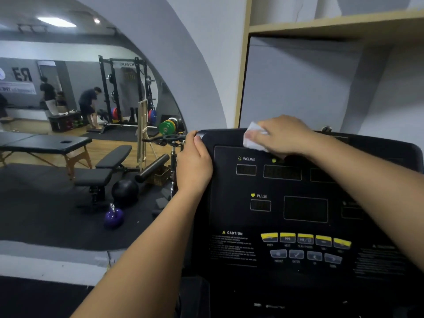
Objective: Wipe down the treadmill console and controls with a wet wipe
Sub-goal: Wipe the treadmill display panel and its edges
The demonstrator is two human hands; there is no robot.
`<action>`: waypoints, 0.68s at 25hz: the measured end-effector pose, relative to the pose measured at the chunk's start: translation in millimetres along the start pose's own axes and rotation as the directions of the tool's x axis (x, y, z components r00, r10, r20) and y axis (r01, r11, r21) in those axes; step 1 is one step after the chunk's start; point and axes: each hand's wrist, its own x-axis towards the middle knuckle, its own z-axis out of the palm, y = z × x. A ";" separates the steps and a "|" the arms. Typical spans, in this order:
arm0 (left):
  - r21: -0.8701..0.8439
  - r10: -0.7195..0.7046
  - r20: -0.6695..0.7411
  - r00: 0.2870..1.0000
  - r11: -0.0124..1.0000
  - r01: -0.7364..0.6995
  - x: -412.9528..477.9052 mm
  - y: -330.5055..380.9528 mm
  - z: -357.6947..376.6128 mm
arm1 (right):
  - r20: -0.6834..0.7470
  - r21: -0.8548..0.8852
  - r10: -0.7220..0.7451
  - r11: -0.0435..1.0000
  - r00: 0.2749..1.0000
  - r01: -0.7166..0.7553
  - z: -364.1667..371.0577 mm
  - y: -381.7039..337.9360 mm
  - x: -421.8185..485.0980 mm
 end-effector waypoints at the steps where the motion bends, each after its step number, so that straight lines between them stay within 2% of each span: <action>1: 0.007 -0.004 -0.002 1.000 1.000 0.004 0.1 1.5 0.6 | -0.061 -0.062 0.035 0.997 0.998 -0.039 4.4 1.8 -1.9; 3: 0.022 -0.020 -0.002 1.000 1.000 0.021 0.6 2.3 1.5 | -0.132 -0.138 0.030 0.989 0.991 -0.049 15.1 -13.2 6.3; 7: -0.032 0.000 -0.010 1.000 0.999 -0.001 -0.6 -2.0 -1.3 | -0.303 -0.184 -0.150 0.978 0.941 0.097 41.2 -91.9 25.0; 9: -0.066 -0.003 -0.040 0.999 0.998 0.000 -0.3 -4.2 -3.2 | -0.290 -0.168 -0.216 0.971 0.932 0.173 42.5 -109.5 26.9; 11: -0.019 -0.006 -0.054 0.999 1.000 0.005 -1.0 -4.6 -3.1 | -0.249 -0.130 -0.233 0.970 0.940 0.206 39.2 -96.1 24.2; 14: -0.008 -0.015 -0.058 0.998 1.000 0.015 -2.4 -2.1 -2.8 | -0.261 -0.122 -0.127 0.988 0.957 0.098 34.2 -49.2 11.8; 17: -0.011 -0.034 -0.074 0.997 0.999 0.033 -1.5 -2.5 -4.1 | -0.328 -0.175 -0.091 0.984 0.940 0.034 32.7 0.3 -15.4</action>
